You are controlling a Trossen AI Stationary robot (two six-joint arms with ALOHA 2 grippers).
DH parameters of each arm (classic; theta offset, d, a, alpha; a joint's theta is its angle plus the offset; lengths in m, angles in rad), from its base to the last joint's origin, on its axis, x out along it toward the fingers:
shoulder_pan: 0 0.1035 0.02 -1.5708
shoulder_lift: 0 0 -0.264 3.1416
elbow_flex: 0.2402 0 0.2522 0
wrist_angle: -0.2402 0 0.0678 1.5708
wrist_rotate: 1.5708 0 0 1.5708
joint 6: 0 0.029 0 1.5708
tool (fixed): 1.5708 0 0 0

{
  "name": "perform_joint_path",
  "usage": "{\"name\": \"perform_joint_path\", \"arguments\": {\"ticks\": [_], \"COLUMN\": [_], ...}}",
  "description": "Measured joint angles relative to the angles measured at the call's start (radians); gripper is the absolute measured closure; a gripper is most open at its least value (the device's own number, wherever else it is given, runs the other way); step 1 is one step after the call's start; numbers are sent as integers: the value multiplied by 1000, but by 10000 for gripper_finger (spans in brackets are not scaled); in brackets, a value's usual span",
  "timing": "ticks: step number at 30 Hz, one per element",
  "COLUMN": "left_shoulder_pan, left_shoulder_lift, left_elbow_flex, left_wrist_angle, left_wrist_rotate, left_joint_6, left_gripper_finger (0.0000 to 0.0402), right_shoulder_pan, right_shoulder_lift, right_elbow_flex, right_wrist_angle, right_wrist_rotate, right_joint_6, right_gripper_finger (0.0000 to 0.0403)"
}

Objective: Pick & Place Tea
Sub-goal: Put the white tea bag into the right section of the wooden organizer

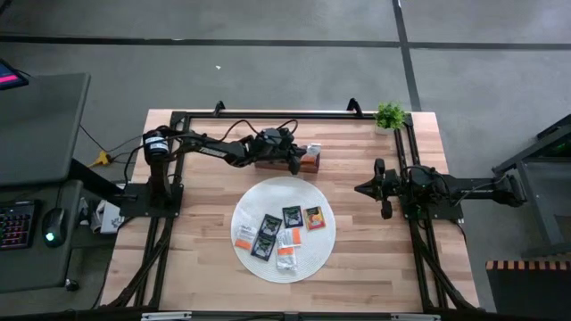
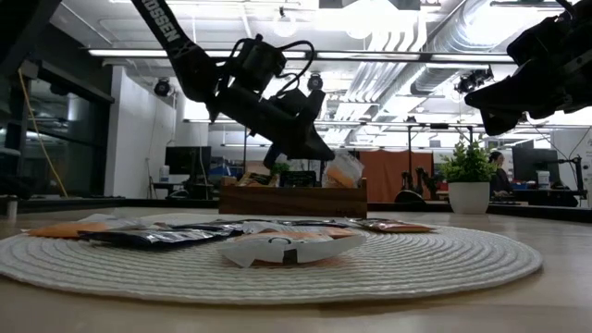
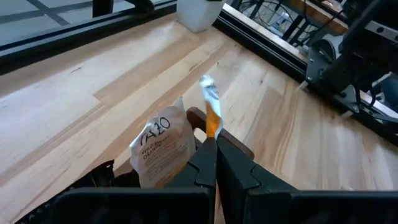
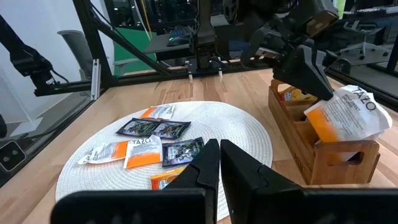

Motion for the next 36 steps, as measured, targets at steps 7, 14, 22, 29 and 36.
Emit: {"name": "perform_joint_path", "arguments": {"ticks": [7,14,22,29,36], "left_shoulder_pan": [6,13,17,17,17], "left_shoulder_lift": [0,0,0,0,0], "left_elbow_flex": [0,0,0,0,0], "left_wrist_angle": [-9,-58,-99,-72,-63], "left_wrist_rotate": [-1,-30,-26,-23,-23], "left_joint_6": [-25,-73,-120,-113,-113], "left_gripper_finger": [401,401,401,401,401], "right_shoulder_pan": [0,0,0,0,0], "right_shoulder_lift": [0,0,0,0,0], "right_elbow_flex": [0,0,0,0,0], "right_wrist_angle": [0,0,0,0,0], "right_wrist_rotate": [0,0,0,0,0], "right_joint_6": [0,0,0,0,0], "right_gripper_finger": [391,391,391,391,391]}}
